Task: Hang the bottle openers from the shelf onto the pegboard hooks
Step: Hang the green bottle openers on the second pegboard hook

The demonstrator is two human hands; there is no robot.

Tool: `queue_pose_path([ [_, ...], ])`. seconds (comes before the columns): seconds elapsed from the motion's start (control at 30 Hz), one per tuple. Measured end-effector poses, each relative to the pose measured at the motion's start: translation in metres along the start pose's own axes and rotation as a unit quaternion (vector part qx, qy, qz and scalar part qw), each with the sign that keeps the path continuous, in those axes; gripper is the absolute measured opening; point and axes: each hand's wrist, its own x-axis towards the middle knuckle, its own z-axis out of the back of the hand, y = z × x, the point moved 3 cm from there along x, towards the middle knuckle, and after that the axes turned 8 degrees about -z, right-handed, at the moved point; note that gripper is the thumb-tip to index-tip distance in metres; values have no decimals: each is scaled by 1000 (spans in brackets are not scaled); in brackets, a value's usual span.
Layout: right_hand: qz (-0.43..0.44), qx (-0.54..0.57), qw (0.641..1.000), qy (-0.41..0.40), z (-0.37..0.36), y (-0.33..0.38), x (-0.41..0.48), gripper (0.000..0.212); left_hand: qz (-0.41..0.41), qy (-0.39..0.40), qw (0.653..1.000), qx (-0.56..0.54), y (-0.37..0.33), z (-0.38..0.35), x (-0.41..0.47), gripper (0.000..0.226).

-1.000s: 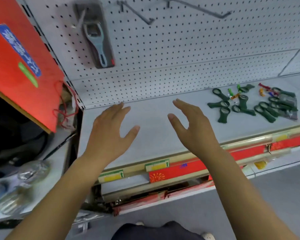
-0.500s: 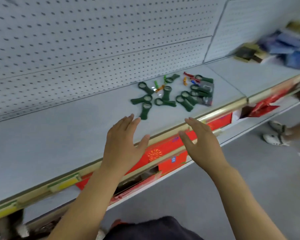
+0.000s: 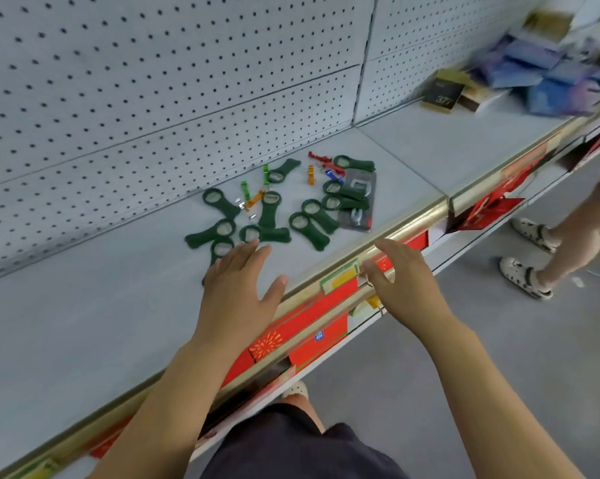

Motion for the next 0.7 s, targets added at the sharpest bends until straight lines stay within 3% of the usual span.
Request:
queue_pose_path([
  [0.3, -76, 5, 997, 1, 17, -33, 75, 46, -64, 102, 992, 28, -12, -63, 103, 56],
  [0.5, -75, 1, 996, 51, 1, -43, 135, 50, -75, 130, 988, 29, -23, -94, 145, 55],
  [0.7, -53, -137, 986, 83, -12, -39, 198, 85, -36, 129, 990, 38, -32, -117, 177, 56],
])
